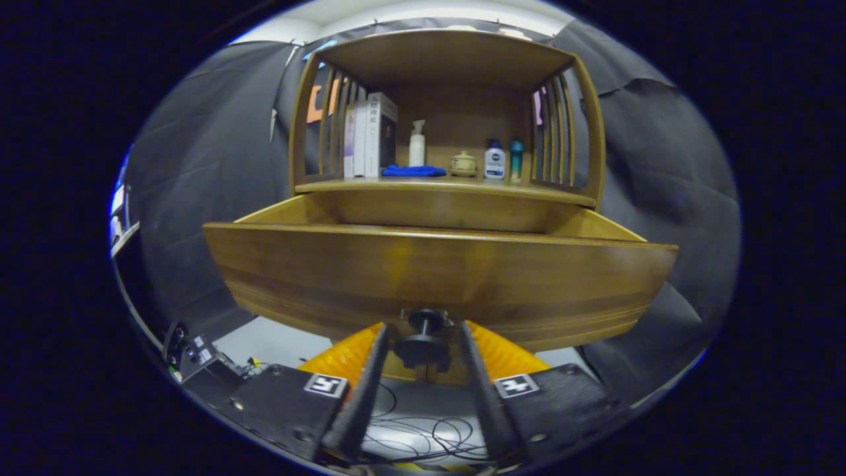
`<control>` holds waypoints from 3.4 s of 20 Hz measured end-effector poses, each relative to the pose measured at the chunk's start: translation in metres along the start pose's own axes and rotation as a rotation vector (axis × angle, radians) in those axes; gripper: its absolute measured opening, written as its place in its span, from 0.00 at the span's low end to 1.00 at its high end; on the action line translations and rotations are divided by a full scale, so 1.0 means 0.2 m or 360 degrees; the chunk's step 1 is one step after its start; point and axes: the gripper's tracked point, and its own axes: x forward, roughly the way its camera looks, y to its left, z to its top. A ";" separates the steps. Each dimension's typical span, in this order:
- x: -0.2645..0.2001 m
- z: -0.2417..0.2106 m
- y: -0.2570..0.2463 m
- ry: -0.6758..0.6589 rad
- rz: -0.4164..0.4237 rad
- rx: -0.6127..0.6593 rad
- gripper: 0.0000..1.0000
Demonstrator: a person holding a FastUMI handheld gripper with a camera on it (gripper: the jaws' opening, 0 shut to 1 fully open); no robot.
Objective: Pull open the drawer, take out the items inside it, and place them on the countertop above the cabinet.
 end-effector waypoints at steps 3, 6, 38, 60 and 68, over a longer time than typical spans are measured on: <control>-0.12 0.08 0.07 0.0023 0.0129 -0.0019 0.99; -0.21 0.25 0.10 -0.0028 0.0215 -0.0024 0.98; 0.61 0.45 -0.14 0.1024 0.0103 -0.0012 1.00; 0.70 0.28 -0.21 0.1401 -0.0073 0.0062 0.56; 0.58 0.46 -0.16 0.1241 0.0023 0.0030 0.50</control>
